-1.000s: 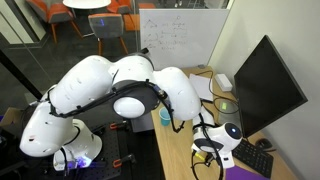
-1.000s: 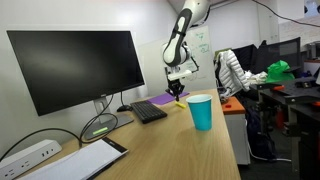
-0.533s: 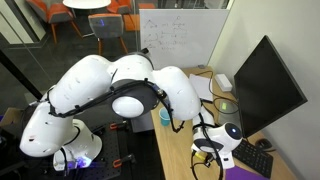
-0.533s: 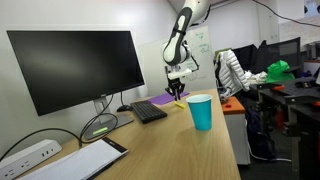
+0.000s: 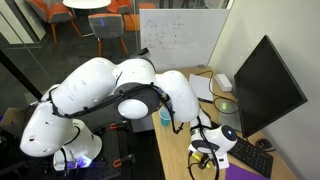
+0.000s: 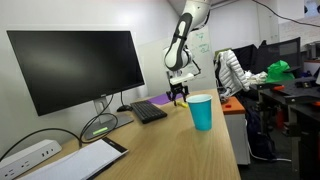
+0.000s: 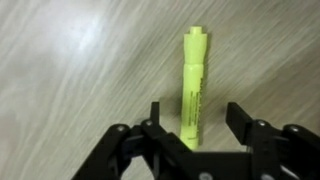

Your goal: Put the yellow marker inside the blue cup

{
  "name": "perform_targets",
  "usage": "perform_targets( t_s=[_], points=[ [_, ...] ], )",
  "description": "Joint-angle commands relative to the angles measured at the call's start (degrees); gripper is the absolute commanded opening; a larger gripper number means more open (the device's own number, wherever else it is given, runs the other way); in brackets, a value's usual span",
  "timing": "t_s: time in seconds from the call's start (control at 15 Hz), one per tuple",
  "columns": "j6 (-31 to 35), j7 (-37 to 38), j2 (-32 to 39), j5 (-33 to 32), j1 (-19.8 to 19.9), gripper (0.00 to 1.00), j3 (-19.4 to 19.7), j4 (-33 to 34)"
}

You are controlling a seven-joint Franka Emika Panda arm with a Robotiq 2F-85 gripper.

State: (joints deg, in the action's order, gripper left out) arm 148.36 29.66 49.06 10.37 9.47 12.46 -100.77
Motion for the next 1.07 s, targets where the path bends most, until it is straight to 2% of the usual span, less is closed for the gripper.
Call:
perform_targets(
  t_s=[0.0,0.4,0.47,0.53,0.8,1.0],
  points=[
    [-1.64,0.72,0.71,1.79,-0.93,0.48,0.58,1.43],
    [-0.18,0.68,-1.47,2.24,-1.29,0.02,0.76,0.35],
    [0.45,-0.02,-2.51,2.8,-0.93,0.01,0.03,-0.28],
    [1.98,-0.34,-4.27,3.32,-1.15,0.05,-0.45,-1.75],
    [9.73,-3.01,-10.81,3.21,-3.51,0.05,-1.93,-6.65],
    [15.82,0.52,-15.41,0.99,-9.33,0.05,0.76,-11.8]
  ],
)
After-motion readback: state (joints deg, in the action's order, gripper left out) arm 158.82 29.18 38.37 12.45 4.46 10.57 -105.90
